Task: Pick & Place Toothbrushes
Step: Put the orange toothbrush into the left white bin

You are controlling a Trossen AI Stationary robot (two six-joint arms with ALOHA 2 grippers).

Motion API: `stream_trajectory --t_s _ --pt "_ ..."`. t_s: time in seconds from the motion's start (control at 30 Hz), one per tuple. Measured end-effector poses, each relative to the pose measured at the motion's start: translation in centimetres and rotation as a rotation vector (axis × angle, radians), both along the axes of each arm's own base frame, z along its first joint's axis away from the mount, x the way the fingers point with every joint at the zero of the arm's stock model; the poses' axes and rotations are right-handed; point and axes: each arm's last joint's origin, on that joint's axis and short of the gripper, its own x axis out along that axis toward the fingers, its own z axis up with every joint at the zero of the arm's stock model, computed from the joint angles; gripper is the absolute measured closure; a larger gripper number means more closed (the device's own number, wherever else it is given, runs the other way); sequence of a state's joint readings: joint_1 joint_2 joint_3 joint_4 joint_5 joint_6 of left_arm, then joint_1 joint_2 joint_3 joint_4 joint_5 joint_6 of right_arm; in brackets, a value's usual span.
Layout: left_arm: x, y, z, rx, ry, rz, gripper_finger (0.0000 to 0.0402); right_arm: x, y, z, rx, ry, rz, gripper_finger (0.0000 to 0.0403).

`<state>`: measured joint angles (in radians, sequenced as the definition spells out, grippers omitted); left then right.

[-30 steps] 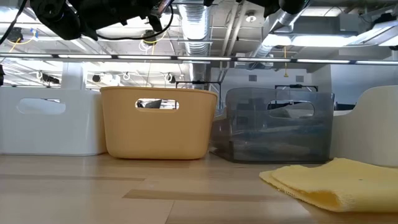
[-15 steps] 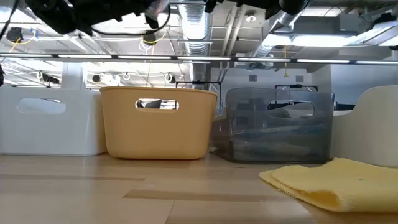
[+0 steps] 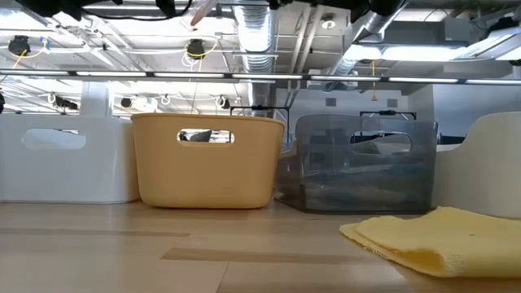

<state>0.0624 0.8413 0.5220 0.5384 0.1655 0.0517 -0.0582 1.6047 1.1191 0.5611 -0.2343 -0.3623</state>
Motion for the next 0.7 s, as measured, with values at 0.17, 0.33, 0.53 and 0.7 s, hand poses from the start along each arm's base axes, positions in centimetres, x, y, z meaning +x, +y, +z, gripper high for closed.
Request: stream_trajectory --t_s 0.17,0.33,0.53,0.7 --pt "-0.2 0.2 -0.2 -0.022 0.025 0.082 0.0267 0.0 1.0 -0.2 -0.084 0.003 0.019 0.0386" --pt "-1.0 0.4 0.2 -0.038 0.017 0.157 0.0270 0.0 2.2 -0.4 -0.177 0.004 0.046 0.0386" --pt "-2.6 0.5 0.7 -0.053 0.020 0.228 0.0271 0.0 3.4 -0.6 -0.285 -0.004 0.075 0.0386" --pt "-3.4 0.5 0.9 -0.057 0.014 0.229 0.0271 0.7 4.1 -0.7 -0.316 0.026 0.028 0.0386"
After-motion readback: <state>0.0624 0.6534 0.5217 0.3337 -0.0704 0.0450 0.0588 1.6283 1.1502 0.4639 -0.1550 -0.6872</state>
